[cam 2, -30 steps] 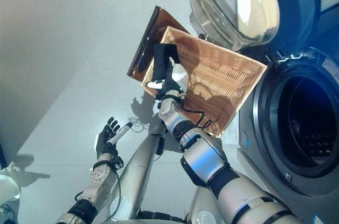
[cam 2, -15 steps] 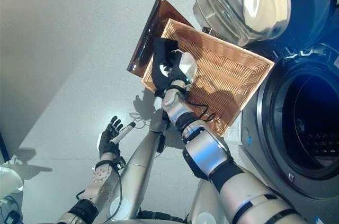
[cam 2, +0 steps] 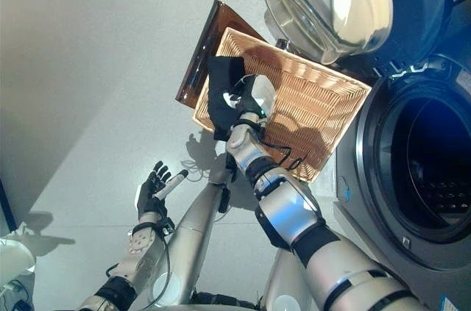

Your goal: Pick up the clothes and place them into the washing machine

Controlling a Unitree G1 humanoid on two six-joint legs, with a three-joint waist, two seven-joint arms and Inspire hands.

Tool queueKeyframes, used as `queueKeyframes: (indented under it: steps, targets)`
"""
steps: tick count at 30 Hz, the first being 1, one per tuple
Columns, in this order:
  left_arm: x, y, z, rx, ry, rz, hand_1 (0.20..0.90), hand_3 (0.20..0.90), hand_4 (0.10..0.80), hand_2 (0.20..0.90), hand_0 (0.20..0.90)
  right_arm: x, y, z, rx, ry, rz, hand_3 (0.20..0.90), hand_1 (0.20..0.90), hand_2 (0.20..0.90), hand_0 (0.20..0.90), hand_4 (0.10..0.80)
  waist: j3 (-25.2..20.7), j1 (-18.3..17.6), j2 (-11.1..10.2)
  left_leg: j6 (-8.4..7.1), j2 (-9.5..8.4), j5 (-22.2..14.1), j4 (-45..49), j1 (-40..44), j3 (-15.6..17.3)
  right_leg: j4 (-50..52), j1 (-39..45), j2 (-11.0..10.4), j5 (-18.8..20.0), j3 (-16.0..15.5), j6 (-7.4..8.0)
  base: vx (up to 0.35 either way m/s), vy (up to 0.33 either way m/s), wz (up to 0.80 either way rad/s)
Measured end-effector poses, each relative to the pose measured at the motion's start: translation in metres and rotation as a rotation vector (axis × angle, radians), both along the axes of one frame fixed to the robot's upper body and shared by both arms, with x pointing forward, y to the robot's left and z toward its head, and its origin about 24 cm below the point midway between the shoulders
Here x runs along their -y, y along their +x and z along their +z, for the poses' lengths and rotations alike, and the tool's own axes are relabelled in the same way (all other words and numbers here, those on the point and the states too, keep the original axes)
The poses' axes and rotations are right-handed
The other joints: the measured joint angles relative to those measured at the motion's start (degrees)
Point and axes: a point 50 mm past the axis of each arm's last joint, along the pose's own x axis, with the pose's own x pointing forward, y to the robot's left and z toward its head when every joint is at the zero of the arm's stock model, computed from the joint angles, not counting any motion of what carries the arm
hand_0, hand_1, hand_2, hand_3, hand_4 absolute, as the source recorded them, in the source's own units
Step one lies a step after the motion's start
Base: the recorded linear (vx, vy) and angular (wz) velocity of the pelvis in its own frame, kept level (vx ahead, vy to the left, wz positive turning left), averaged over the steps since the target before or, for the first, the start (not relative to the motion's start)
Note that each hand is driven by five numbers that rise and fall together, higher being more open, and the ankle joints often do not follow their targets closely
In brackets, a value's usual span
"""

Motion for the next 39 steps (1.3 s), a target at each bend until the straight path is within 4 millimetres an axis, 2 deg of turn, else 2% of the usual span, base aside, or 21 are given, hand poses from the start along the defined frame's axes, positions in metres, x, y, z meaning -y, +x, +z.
queueKeyframes:
  steps: [10, 15, 20, 24, 25, 26, 27, 33, 36, 39]
  targets:
    - [-0.001, -0.001, -0.002, -0.012, 0.005, 0.005, 0.900, 0.900, 0.800, 0.900, 0.900, 0.000, -0.005, -0.012, -0.034, 0.078, -0.004, 0.200, 0.200, 0.200, 0.200, 0.300, 0.00, -1.07, 0.00, 0.05, -0.01, 0.09, 0.02, 0.27, 0.09, 0.00, 0.29, 0.00, 0.43, 0.09, -0.46, 0.004, -0.004, -0.02]
    - [-0.004, -0.002, -0.003, -0.018, 0.008, 0.015, 0.900, 0.900, 0.800, 0.900, 0.900, -0.004, -0.017, -0.029, -0.039, 0.288, 0.038, 0.200, 0.200, 0.200, 0.200, 0.300, 0.02, -2.05, -0.06, 0.01, 0.01, 0.04, -0.16, 1.98, 0.28, -0.09, 1.85, 0.06, 0.39, 0.12, -0.42, 0.011, -0.018, -0.05]
    - [-0.006, -0.004, -0.006, -0.033, 0.010, 0.023, 0.900, 0.900, 0.800, 0.900, 0.900, -0.007, -0.034, -0.041, -0.030, 0.472, 0.106, 0.200, 0.200, 0.200, 0.200, 0.300, 0.02, -4.05, -0.23, 0.01, 0.15, 0.04, -0.40, 2.87, 0.88, -0.31, 2.64, 0.01, -0.18, 0.23, 0.23, 0.047, -0.035, -0.07]
    - [-0.010, -0.007, -0.011, -0.059, 0.015, 0.039, 0.900, 0.900, 0.800, 0.900, 0.900, -0.002, -0.047, -0.058, -0.049, 0.554, 0.107, 0.200, 0.200, 0.200, 0.200, 0.300, -0.15, -4.72, -1.85, 0.07, 0.16, 0.00, -1.02, 5.00, 2.03, -1.09, 4.01, 0.02, -0.27, 0.83, 0.33, 0.013, -0.033, -0.05]
    - [-0.010, -0.007, -0.011, -0.060, 0.013, 0.039, 0.900, 0.900, 0.800, 0.900, 0.900, 0.000, -0.048, -0.059, -0.051, 0.553, 0.113, 0.439, 0.439, 0.439, 0.439, 0.471, -0.14, -5.43, -1.89, 0.09, 0.19, 0.02, -1.11, 4.99, 2.06, -1.10, 4.00, 0.01, -0.57, 0.87, 0.62, 0.006, -0.037, -0.03]
    - [-0.010, -0.008, -0.012, -0.061, 0.012, 0.039, 0.900, 0.900, 0.800, 0.900, 0.900, 0.001, -0.048, -0.059, -0.051, 0.552, 0.119, 0.439, 0.439, 0.439, 0.439, 0.471, -0.15, -5.79, -1.91, 0.16, 0.50, 0.05, -1.13, 4.99, 2.07, -1.05, 4.03, -0.01, -0.73, 0.90, 0.73, 0.000, 0.000, 0.00]
    - [-0.010, -0.008, -0.012, -0.064, 0.009, 0.042, 0.900, 0.900, 0.800, 0.900, 0.900, 0.003, -0.050, -0.061, -0.051, 0.551, 0.115, 0.900, 0.900, 0.900, 0.900, 0.800, -0.21, -6.11, -2.06, 0.18, 0.56, 0.05, -1.11, 5.07, 2.29, -1.07, 4.07, 0.02, -1.03, 0.94, 0.75, 0.003, -0.026, -0.05]
    - [-0.011, -0.002, -0.011, -0.079, 0.071, 0.045, 0.900, 0.900, 0.800, 0.900, 0.900, 0.011, -0.056, -0.072, -0.071, 0.522, 0.109, 0.900, 0.900, 0.900, 0.900, 0.800, -0.24, -7.41, -2.27, 0.21, 0.60, 0.06, -1.27, 5.91, 2.99, -1.15, 4.42, 0.12, -1.16, 1.63, 0.66, 0.003, -0.020, -0.11]
    - [-0.008, 0.005, -0.006, -0.073, 0.164, 0.021, 0.900, 0.900, 0.800, 0.900, 0.900, 0.016, -0.064, -0.084, -0.093, 0.480, 0.121, 0.900, 0.900, 0.900, 0.900, 0.800, -0.42, -7.75, -2.68, 0.29, 0.29, -0.02, -2.07, 7.61, 3.55, -1.09, 5.25, 0.12, -1.17, 2.35, 0.67, 0.009, -0.014, -0.12]
    - [-0.004, 0.018, 0.004, -0.036, 0.230, 0.002, 0.900, 0.900, 0.800, 0.900, 0.900, 0.020, -0.070, -0.093, -0.114, 0.455, 0.114, 0.900, 0.900, 0.900, 0.900, 0.800, -0.54, -9.62, -3.04, 0.35, 0.19, -0.06, -2.33, 8.25, 3.85, -1.18, 5.66, 0.09, -1.23, 2.85, 0.74, 0.011, -0.019, -0.12]
